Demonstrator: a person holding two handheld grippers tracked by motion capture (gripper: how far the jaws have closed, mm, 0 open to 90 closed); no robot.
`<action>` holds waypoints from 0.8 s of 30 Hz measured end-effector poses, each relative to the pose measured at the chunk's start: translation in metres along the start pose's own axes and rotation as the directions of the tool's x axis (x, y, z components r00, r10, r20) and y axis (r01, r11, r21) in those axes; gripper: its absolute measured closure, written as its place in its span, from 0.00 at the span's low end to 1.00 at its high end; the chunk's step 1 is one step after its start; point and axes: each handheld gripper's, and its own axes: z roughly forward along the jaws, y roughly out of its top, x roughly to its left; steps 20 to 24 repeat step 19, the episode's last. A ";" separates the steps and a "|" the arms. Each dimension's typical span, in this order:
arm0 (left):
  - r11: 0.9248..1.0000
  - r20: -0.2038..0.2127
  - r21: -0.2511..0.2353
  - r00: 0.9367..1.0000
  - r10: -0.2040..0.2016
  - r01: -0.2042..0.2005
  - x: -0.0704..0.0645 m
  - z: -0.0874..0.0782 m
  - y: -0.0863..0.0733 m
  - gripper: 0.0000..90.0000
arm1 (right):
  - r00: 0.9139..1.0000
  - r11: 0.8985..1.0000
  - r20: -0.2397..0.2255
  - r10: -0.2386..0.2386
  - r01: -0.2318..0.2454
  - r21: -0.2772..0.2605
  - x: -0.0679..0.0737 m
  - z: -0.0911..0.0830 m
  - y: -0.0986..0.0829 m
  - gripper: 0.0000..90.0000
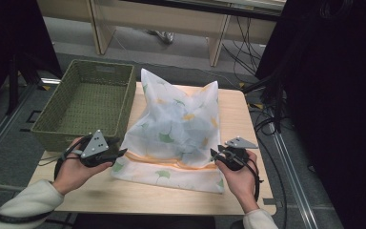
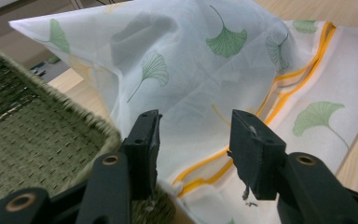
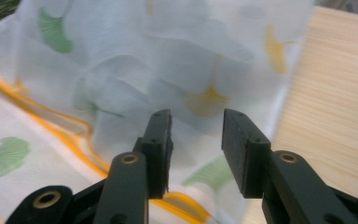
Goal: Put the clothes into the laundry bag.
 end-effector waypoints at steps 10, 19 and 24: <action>0.999 0.006 -0.016 0.999 -0.044 0.044 0.002 -0.007 -0.008 0.47 | 0.998 0.999 0.023 0.051 -0.051 -0.015 -0.011 -0.002 -0.009 0.64; 0.999 0.017 0.006 0.999 -0.046 0.046 0.001 -0.002 -0.011 0.44 | 0.998 0.998 0.004 0.059 -0.059 -0.008 -0.012 0.002 -0.009 0.62; 0.999 0.017 0.006 0.999 -0.046 0.046 0.001 -0.002 -0.011 0.44 | 0.998 0.998 0.004 0.059 -0.059 -0.008 -0.012 0.002 -0.009 0.62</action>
